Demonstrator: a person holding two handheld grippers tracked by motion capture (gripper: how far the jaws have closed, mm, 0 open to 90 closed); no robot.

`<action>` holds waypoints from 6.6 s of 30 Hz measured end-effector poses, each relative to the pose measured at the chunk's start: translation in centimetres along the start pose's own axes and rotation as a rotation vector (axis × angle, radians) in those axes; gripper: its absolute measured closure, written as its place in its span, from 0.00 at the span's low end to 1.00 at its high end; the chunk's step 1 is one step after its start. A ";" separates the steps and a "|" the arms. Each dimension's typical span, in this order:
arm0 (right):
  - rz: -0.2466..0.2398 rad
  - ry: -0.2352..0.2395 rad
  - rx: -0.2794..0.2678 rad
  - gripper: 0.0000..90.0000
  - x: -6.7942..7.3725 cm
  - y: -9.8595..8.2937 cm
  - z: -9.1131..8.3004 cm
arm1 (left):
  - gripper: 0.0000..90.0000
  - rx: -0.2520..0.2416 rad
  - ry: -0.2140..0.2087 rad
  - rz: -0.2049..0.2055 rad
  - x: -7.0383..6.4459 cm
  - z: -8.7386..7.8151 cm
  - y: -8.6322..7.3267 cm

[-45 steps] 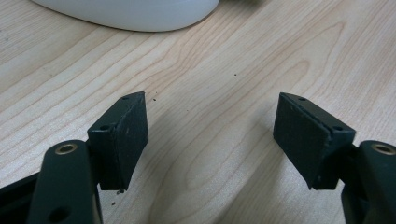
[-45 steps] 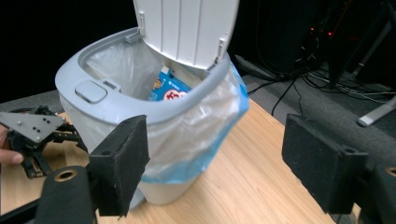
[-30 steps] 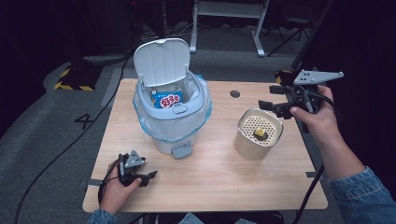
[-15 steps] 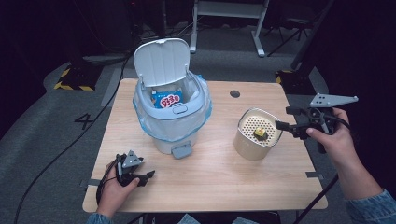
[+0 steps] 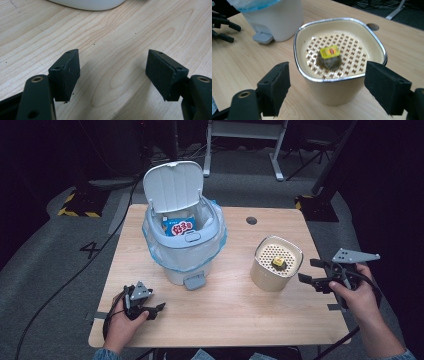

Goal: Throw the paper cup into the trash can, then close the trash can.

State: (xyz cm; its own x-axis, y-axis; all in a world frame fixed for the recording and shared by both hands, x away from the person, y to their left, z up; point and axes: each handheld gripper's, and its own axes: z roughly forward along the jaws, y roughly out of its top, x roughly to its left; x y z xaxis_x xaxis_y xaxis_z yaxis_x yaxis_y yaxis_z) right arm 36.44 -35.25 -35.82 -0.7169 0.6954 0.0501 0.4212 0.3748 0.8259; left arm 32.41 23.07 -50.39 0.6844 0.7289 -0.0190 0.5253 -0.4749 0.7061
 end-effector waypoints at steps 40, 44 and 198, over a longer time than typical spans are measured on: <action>0.004 -0.100 0.146 0.17 0.9 -12.7 7.4 | 0.31 -0.001 0.001 -0.006 -0.1 0.1 0.0; 0.009 -0.107 0.147 0.16 1.0 -12.7 7.4 | 0.31 0.000 0.002 -0.011 -0.1 0.1 0.0; 0.033 -0.137 0.146 0.15 1.3 -12.6 7.6 | 0.63 -0.272 -0.070 0.047 0.2 -8.3 24.5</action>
State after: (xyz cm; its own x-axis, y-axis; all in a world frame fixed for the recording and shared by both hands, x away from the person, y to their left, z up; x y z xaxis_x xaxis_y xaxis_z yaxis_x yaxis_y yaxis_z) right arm 34.40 -34.42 -50.46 -0.6232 0.7820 -0.0097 0.5261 0.4284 0.7347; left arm 41.24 15.71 -27.21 0.7430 0.6689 -0.0235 0.3437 -0.3512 0.8709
